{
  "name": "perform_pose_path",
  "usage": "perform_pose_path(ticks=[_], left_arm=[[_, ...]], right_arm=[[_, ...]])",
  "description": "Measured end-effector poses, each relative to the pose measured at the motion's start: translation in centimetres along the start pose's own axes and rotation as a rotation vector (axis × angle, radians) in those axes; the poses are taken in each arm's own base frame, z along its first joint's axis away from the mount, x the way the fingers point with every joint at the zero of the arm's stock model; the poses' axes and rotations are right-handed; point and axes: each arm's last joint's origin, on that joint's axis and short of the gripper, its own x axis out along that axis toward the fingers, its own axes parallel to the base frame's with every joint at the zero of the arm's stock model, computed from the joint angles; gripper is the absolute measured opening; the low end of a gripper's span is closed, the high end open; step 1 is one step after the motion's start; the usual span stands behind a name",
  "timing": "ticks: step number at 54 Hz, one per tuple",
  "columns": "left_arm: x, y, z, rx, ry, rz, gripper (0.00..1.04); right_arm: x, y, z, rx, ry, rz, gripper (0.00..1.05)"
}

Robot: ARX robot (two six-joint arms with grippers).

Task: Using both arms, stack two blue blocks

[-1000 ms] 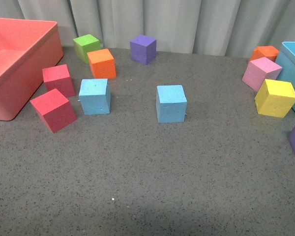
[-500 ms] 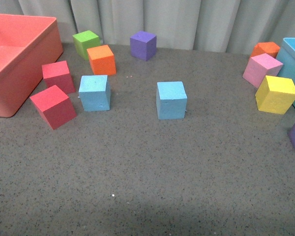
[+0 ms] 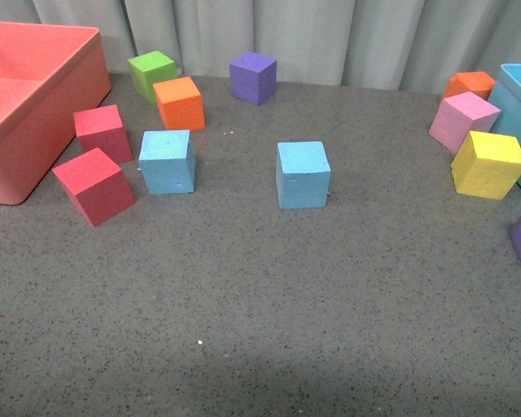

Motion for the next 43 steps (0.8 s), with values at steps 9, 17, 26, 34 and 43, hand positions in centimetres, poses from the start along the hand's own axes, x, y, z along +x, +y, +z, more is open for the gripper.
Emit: perform_pose_path(ticks=[9,17,26,34,43], left_arm=[[0.0,0.0,0.0,0.000,0.000,0.000,0.98],[0.0,0.0,0.0,0.000,0.000,0.000,0.98],[0.0,0.0,0.0,0.000,0.000,0.000,0.98],[0.0,0.0,0.0,0.000,0.000,0.000,0.98],[0.0,0.0,0.0,-0.006,0.006,0.007,0.98]], right_arm=[[-0.3,0.0,0.0,0.000,0.000,0.000,0.01],[-1.4,0.0,-0.3,0.000,0.006,0.003,0.01],[-1.4,0.0,-0.3,-0.001,0.006,0.003,0.18],[-1.4,0.0,-0.3,-0.001,0.006,0.003,0.48],[-1.4,0.0,-0.3,-0.001,0.006,0.003,0.74]])
